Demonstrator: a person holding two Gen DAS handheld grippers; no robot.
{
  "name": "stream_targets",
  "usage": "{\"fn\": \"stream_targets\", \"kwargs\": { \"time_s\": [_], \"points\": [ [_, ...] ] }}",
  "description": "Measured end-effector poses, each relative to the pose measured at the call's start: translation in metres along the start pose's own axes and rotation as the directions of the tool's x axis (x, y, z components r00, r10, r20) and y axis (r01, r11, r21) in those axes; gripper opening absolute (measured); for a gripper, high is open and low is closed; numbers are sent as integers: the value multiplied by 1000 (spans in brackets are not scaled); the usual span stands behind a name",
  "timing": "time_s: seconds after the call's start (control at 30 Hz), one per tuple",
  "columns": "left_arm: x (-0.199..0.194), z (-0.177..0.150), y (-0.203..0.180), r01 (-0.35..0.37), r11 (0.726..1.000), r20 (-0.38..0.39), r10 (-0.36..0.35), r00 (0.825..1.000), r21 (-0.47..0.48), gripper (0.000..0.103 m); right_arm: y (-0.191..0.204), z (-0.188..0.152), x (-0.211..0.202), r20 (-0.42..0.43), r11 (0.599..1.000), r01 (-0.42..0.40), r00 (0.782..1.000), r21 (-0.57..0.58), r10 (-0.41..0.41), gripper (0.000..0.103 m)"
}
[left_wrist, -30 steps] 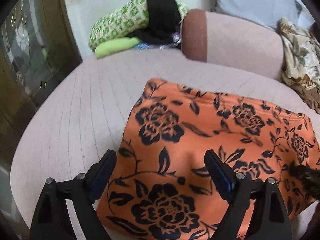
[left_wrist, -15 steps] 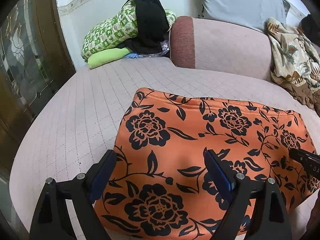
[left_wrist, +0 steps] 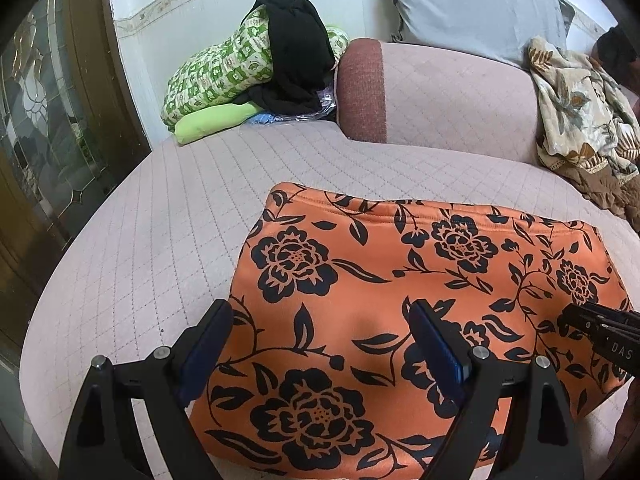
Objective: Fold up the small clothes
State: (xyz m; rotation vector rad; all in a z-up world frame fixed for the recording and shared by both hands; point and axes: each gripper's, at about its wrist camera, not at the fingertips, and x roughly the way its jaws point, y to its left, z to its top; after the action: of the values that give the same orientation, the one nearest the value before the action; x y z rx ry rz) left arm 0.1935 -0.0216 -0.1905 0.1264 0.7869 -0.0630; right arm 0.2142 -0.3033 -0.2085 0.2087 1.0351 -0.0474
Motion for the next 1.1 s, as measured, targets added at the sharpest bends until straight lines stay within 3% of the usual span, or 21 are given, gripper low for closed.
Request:
{"fn": "stream_targets", "kwargs": {
  "time_s": [0.33, 0.77, 1.1],
  "points": [
    [-1, 1, 11, -11, 1000, 5, 11, 1000, -29, 90, 3, 1, -1, 5, 1000, -9, 1000, -9, 9, 41],
    [-6, 4, 57, -73, 987, 24, 77, 997, -141, 90, 5, 2, 2, 0, 1000, -14, 1000, -14, 14, 41],
    [-5, 3, 55, -74, 989, 26, 77, 997, -125, 90, 9, 2, 3, -2, 1000, -16, 1000, -25, 16, 41]
  ]
}}
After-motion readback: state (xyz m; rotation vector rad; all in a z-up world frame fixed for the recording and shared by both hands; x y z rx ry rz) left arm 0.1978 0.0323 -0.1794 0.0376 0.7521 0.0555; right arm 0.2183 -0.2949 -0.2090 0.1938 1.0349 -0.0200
